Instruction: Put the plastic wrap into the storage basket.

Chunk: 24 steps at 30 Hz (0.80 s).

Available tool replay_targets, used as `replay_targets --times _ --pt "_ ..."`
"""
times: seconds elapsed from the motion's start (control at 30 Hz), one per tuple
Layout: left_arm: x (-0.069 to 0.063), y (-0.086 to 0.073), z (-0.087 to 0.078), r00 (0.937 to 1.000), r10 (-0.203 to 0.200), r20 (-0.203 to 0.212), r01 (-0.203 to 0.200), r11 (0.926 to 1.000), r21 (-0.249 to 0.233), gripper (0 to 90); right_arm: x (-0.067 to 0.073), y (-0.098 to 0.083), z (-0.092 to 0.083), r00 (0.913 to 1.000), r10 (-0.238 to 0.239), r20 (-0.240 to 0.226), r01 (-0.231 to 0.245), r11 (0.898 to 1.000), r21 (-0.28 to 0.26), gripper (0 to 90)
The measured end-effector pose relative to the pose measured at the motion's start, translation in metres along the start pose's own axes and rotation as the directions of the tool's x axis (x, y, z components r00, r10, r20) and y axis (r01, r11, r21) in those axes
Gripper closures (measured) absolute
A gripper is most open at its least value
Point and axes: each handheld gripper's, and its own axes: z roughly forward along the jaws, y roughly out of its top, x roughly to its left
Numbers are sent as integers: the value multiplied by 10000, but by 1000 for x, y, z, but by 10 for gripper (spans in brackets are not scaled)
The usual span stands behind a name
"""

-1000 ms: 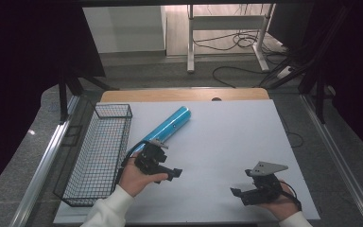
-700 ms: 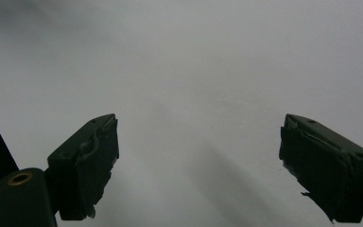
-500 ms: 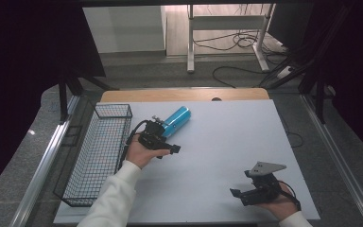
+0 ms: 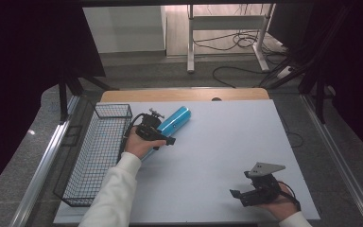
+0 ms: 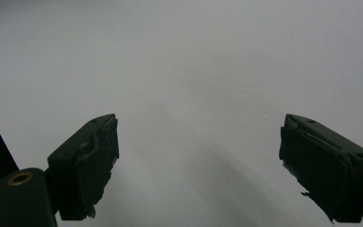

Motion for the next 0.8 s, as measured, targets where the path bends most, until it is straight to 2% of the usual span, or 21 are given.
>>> replay_targets --times 0.1,0.13,0.23,0.3,0.53,0.63,0.8 --pt "7 2 1 9999 -96 -101 95 9999 -94 224 1 0 0 10000 -23 -19 23 10000 8 134" --pt "10 2 5 9995 -141 -288 139 9999 -69 219 1 0 1 10000 -23 -20 23 10000 14 134" --pt "13 2 8 9992 -152 -378 146 9998 -152 206 1 0 1 10000 -43 -25 43 10000 35 134" --pt "14 2 7 9980 -98 -626 84 9997 -228 208 1 -1 1 10000 -81 -26 81 10000 54 134" --pt "22 2 10 9968 -101 -794 83 9997 -235 185 1 -1 1 9999 -99 -44 99 9999 88 134" --pt "28 3 15 9952 -162 -966 152 9998 -120 170 1 -1 2 9999 -104 -65 105 9999 122 134" --pt "29 7 20 9923 -90 -1232 109 9998 147 165 1 -1 3 9999 -106 -92 107 9998 167 133"
